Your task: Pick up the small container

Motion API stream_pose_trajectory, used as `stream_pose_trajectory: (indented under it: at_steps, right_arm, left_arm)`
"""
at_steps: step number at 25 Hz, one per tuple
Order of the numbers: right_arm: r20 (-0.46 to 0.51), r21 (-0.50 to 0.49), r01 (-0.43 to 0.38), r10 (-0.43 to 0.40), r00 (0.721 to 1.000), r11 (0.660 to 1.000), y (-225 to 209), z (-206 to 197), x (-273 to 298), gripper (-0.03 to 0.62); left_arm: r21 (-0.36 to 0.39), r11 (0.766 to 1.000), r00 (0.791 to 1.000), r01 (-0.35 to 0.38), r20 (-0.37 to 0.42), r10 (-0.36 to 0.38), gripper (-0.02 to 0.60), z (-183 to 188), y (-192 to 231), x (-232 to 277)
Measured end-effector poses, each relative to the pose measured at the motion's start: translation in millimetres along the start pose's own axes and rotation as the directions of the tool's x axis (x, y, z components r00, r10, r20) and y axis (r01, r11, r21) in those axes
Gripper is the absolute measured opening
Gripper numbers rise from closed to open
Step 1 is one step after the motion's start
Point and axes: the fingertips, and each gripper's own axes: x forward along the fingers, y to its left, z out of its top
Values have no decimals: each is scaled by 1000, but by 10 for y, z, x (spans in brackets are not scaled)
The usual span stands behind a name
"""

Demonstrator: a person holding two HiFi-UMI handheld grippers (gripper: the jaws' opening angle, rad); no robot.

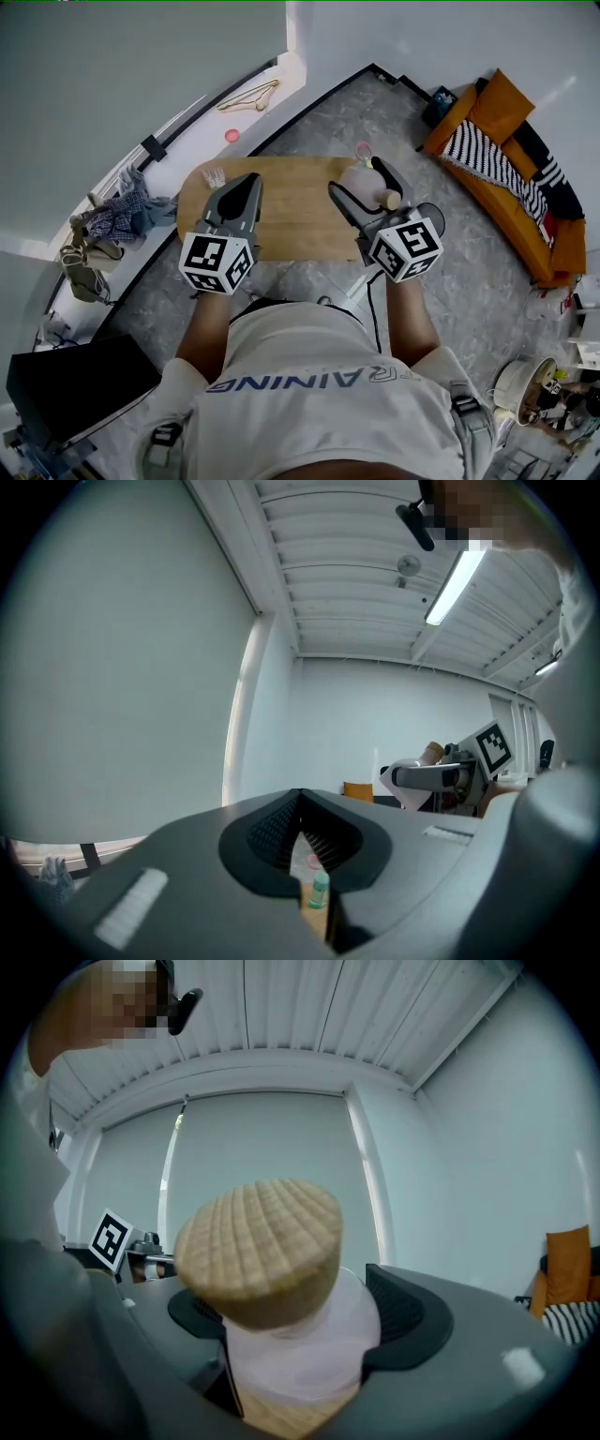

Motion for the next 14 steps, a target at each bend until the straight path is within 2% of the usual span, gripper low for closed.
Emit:
stream_pose_trajectory:
  at_steps: [14]
  right_arm:
    - [1, 3, -8, 8, 1000, 1000, 37, -6, -39, 422]
  left_arm:
    - [-5, 1000, 1000, -3, -11, 3, 0, -33, -44, -79]
